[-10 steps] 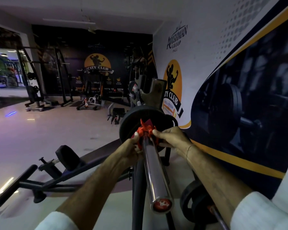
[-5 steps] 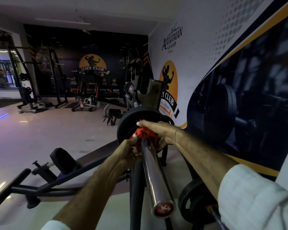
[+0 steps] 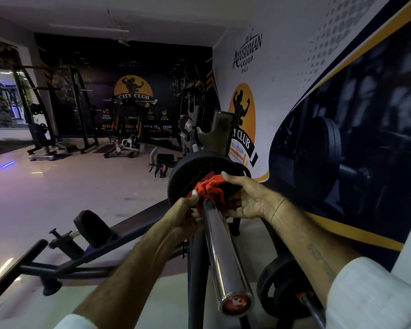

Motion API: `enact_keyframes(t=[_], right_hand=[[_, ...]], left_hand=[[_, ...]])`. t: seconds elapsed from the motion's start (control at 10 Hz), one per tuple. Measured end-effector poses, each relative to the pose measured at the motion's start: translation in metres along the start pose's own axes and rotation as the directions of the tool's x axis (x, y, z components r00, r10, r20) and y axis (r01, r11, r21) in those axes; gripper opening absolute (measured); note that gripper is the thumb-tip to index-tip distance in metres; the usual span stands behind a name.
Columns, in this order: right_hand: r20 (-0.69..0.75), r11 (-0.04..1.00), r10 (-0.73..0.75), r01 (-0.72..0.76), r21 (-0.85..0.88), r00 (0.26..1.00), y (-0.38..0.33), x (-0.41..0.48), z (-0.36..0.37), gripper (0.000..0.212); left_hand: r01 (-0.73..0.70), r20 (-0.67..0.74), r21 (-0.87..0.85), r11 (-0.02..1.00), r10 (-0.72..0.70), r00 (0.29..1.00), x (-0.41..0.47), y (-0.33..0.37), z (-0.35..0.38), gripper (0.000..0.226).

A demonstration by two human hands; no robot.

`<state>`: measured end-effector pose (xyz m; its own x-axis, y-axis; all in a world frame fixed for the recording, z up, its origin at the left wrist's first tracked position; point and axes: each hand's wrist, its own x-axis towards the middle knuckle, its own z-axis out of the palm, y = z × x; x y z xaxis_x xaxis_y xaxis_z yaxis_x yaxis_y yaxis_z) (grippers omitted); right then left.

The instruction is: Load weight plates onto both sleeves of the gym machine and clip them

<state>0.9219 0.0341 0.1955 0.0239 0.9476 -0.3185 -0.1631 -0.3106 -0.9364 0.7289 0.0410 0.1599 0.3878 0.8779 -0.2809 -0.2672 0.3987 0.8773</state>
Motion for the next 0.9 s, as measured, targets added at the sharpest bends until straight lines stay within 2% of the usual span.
enact_keyframes(t=[0.2, 0.4, 0.6, 0.7, 0.8, 0.9], right_hand=[[-0.098, 0.991, 0.011, 0.002, 0.133, 0.995, 0.015, 0.013, 0.004, 0.040], [-0.095, 0.993, -0.014, 0.025, 0.116, 0.995, 0.016, 0.019, 0.003, 0.029], [-0.133, 0.993, -0.049, 0.063, 0.099, 0.990, 0.018, 0.011, 0.011, 0.034], [-0.177, 0.993, -0.094, 0.106, 0.059, 0.980, 0.021, -0.006, 0.018, 0.043], [-0.210, 0.982, -0.162, 0.138, -0.125, 0.964, 0.031, -0.031, 0.026, 0.054], [-0.254, 0.934, -0.278, 0.198, -0.298, 0.926, 0.036, -0.064, 0.037, 0.063]], left_hand=[[0.019, 0.007, -0.018, 1.000, -0.019, 1.000, 0.000, 0.004, 0.002, 0.028], [0.014, 0.019, -0.029, 0.999, -0.013, 1.000, 0.003, 0.004, 0.000, 0.027], [0.010, 0.033, 0.012, 1.000, -0.011, 0.999, 0.000, 0.003, -0.001, 0.024], [-0.030, 0.039, 0.141, 0.989, 0.025, 0.999, -0.007, 0.005, -0.002, 0.036], [-0.122, -0.043, 0.352, 0.928, 0.146, 0.988, -0.016, 0.003, -0.007, 0.055], [-0.288, -0.020, 0.390, 0.875, 0.320, 0.947, -0.034, 0.007, -0.018, 0.052]])
